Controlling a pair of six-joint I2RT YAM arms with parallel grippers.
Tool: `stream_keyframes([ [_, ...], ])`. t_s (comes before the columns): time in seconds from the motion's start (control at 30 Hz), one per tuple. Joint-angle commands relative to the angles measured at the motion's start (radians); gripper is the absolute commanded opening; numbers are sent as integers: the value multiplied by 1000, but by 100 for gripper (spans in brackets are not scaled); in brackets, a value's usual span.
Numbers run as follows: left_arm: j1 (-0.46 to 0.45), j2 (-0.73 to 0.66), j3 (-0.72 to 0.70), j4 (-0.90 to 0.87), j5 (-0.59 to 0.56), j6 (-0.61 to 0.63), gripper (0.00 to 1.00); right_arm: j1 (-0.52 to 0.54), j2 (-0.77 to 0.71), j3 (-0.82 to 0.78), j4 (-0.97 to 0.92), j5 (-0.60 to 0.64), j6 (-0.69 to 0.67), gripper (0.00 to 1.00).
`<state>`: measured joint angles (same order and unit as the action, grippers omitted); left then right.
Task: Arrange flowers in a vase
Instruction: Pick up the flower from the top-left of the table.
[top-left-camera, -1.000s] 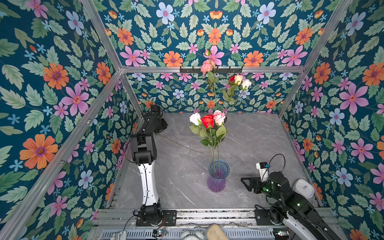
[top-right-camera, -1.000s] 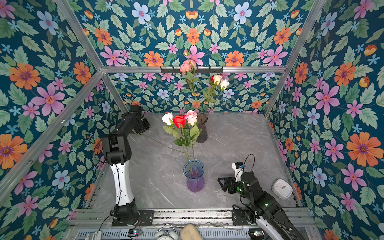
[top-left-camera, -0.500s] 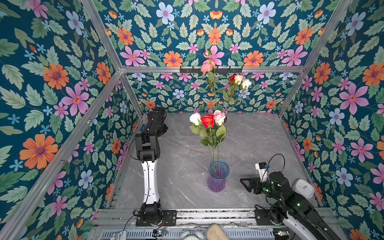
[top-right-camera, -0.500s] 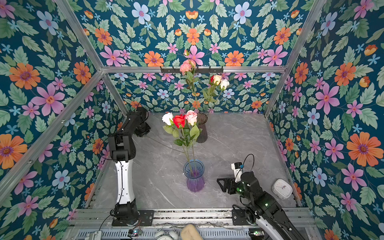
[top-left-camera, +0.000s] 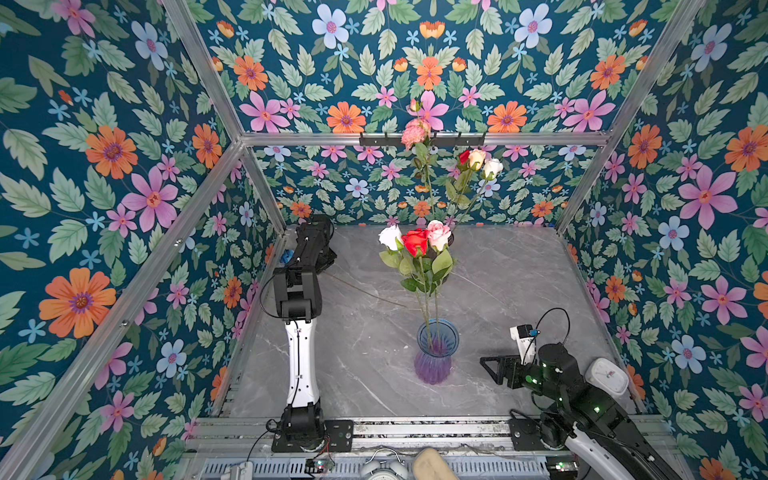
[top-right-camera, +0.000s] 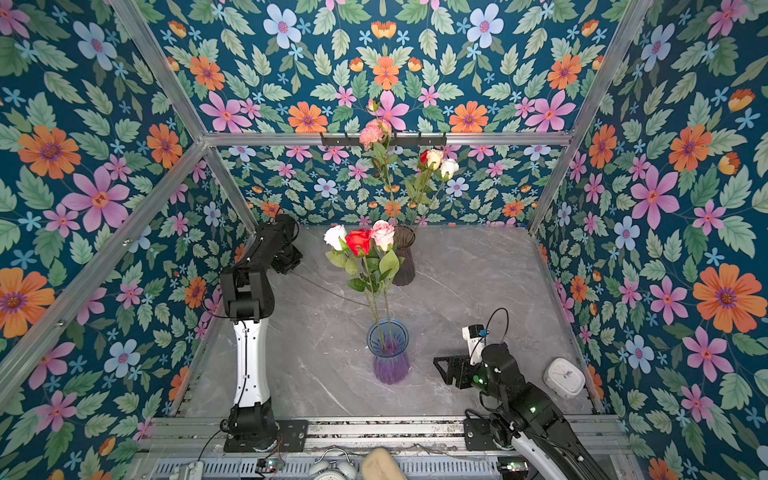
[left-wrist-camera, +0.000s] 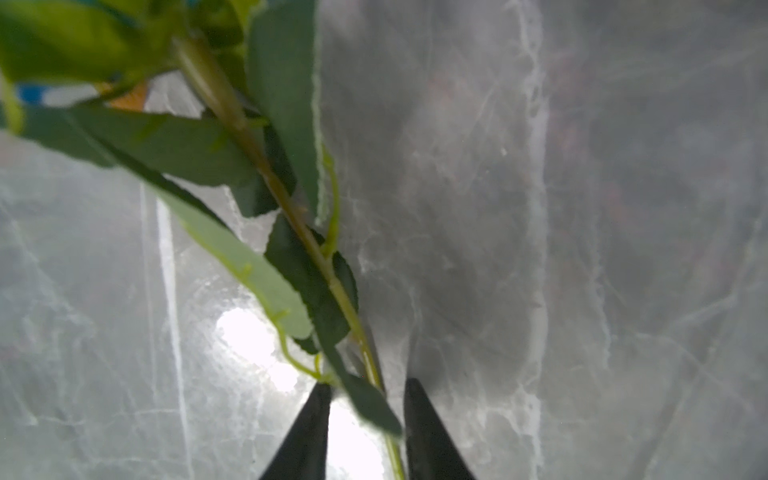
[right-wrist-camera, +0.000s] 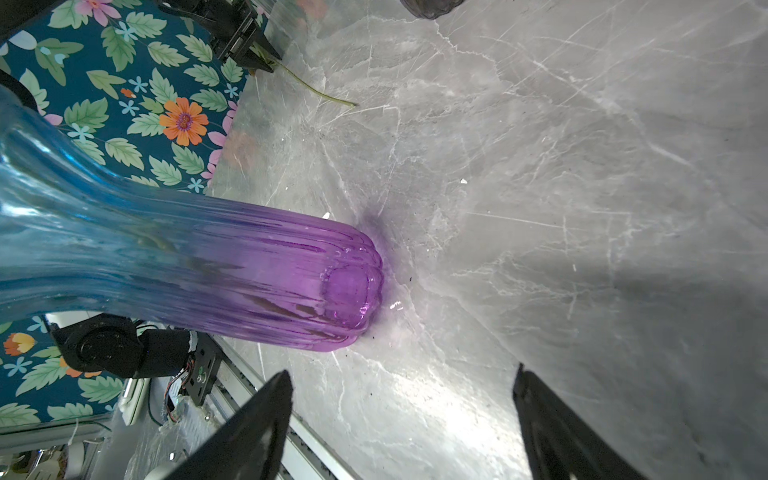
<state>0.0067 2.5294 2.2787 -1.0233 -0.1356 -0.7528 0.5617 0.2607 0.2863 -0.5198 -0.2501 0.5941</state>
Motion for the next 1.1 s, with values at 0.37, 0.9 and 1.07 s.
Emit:
stream_keyframes([
  [0.37, -1, -106, -332, 95, 34, -13, 0, 1, 14, -1, 24, 12, -15, 85],
  [0.9, -36, -813, -354, 259, -160, 173, 0, 0, 81, 10, 38, 20, -17, 85],
  [1.07, -36, -1153, -608, 470, -24, 288, 0, 1, 140, 30, 35, 57, 1, 86],
])
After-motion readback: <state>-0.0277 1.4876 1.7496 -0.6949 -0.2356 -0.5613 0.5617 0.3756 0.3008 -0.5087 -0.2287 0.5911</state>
